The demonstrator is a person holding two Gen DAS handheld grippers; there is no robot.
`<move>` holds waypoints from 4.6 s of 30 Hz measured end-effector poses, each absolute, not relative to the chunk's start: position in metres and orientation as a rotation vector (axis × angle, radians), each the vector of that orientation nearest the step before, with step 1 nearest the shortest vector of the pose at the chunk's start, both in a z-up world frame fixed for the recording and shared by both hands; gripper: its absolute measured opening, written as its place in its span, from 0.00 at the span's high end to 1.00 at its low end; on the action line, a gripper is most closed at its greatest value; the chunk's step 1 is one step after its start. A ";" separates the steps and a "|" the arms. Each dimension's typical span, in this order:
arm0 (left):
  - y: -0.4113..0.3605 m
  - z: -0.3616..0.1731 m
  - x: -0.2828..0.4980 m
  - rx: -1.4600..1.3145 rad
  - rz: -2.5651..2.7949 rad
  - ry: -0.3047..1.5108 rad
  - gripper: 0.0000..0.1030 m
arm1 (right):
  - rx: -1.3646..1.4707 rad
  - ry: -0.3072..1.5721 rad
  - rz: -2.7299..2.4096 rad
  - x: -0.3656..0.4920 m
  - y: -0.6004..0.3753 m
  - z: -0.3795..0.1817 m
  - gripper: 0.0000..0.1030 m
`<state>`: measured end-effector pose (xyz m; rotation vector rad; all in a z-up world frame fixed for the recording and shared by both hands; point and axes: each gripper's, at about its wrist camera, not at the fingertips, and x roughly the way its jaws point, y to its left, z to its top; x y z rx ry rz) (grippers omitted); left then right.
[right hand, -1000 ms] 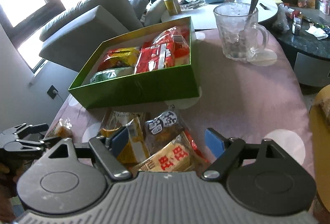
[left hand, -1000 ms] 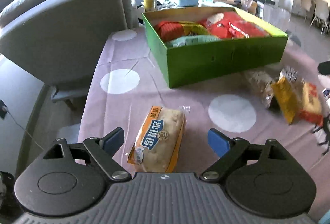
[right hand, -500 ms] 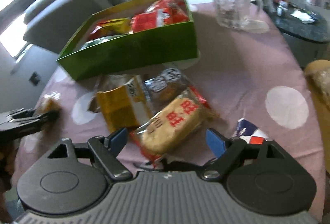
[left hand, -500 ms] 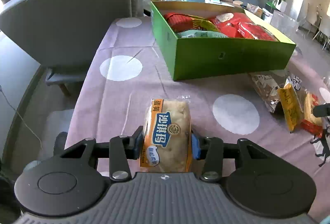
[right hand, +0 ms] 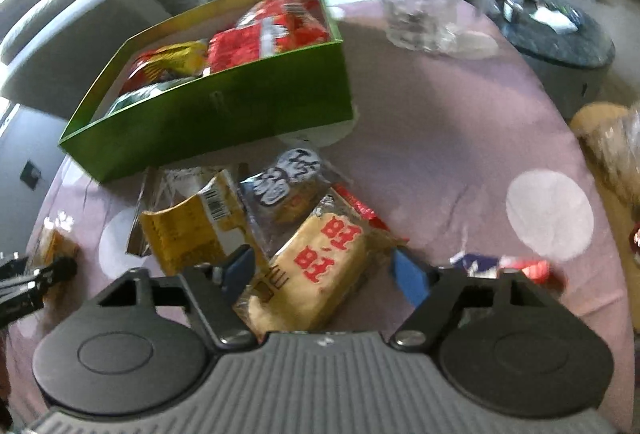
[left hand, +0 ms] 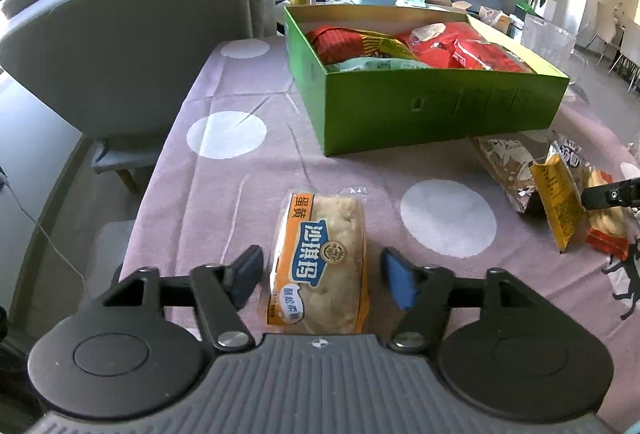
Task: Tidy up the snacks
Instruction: 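Grasp the sachima bread packet with the left gripper while the right grasps the Wangwang packet, then carry both packets over the green box with the left and right grippers, then open the left gripper over the box while the right gripper also releases its packet, then move the left gripper to the brown printed bag while the right moves to the round packet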
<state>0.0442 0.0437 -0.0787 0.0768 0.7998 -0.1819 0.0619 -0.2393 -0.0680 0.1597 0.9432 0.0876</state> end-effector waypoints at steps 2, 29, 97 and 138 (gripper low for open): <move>0.044 -0.080 0.044 0.082 -0.186 0.803 0.43 | 0.121 0.932 0.096 0.061 -0.236 -0.069 0.37; 0.012 -0.009 0.052 0.060 -0.320 0.572 0.61 | 0.090 0.666 0.275 0.055 -0.230 0.000 0.62; -0.014 -0.016 0.118 0.017 -0.361 0.593 0.39 | 0.128 0.625 0.370 0.133 -0.221 0.011 0.50; -0.098 -0.065 0.084 0.569 -0.747 0.635 0.22 | 0.140 0.919 0.084 0.119 -0.239 -0.061 0.24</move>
